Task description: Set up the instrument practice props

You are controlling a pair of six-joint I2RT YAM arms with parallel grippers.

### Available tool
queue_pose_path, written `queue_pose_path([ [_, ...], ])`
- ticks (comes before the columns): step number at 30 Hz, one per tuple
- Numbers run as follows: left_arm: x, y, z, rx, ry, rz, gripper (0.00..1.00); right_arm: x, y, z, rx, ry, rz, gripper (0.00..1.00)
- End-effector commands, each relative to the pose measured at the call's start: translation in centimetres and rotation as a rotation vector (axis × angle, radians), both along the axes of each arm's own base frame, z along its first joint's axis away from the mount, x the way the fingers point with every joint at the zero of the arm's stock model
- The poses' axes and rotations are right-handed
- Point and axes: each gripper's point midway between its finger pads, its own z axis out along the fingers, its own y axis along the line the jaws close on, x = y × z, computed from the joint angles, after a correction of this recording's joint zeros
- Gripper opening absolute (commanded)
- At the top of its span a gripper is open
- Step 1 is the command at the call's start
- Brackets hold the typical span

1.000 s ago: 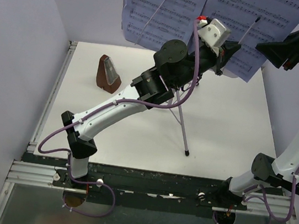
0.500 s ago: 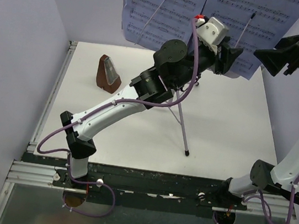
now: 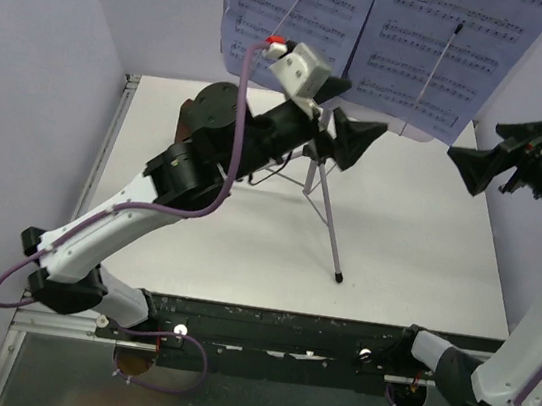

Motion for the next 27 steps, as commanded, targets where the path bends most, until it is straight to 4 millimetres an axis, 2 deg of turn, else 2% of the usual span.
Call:
queue_pose_path([
  [1,-2.9,4.2,-5.0,0.122,0.058,-0.021,0.99,-1.3,-0.9,-4.8,-0.055,0.083,-0.065,1.00],
  [4,-3.7,7.8,-8.8,0.170,0.122,0.020,0.99,-2.5,-0.2,-8.8,-0.064,0.148,-0.016,1.00],
  [7,-3.8,11.6,-14.4,0.210,0.254,0.082,0.99,-3.5,1.1,-13.6,-0.053,0.245,0.095,1.00],
  [10,-2.2,15.2,-20.7,0.205,0.426,0.188,0.99,-3.2,1.6,-18.6,-0.014,0.349,0.164,1.00],
  [12,-0.7,17.7,-24.0,0.170,0.522,0.271,0.99,-2.7,1.9,-21.5,0.001,0.393,0.195,1.00],
  [14,1.2,19.8,-26.4,0.141,0.607,0.335,0.99,-2.1,2.4,-23.8,0.003,0.418,0.220,1.00],
  [16,3.7,21.7,-27.8,0.107,0.690,0.389,0.99,-1.6,3.2,-25.6,0.009,0.434,0.250,1.00],
  [18,6.6,23.5,-28.5,0.074,0.765,0.458,0.99,-1.2,3.8,-26.4,0.026,0.431,0.278,1.00],
  [22,12.2,28.4,-28.7,-0.028,0.899,0.811,0.99,-1.0,4.2,-27.7,0.042,0.434,0.316,1.00],
  [24,13.9,30.6,-29.4,-0.089,1.010,1.002,0.99,-1.0,4.4,-28.6,0.052,0.435,0.340,1.00],
  [25,14.4,31.6,-28.9,-0.093,1.041,1.082,0.99,-1.0,4.5,-29.3,0.063,0.444,0.347,1.00],
  [26,15.3,32.0,-29.6,-0.080,1.088,1.145,0.99,-0.9,4.7,-29.7,0.077,0.441,0.357,1.00],
  [27,15.8,32.7,-29.5,-0.080,1.115,1.203,0.99,-0.9,4.9,-30.5,0.096,0.453,0.368,1.00],
])
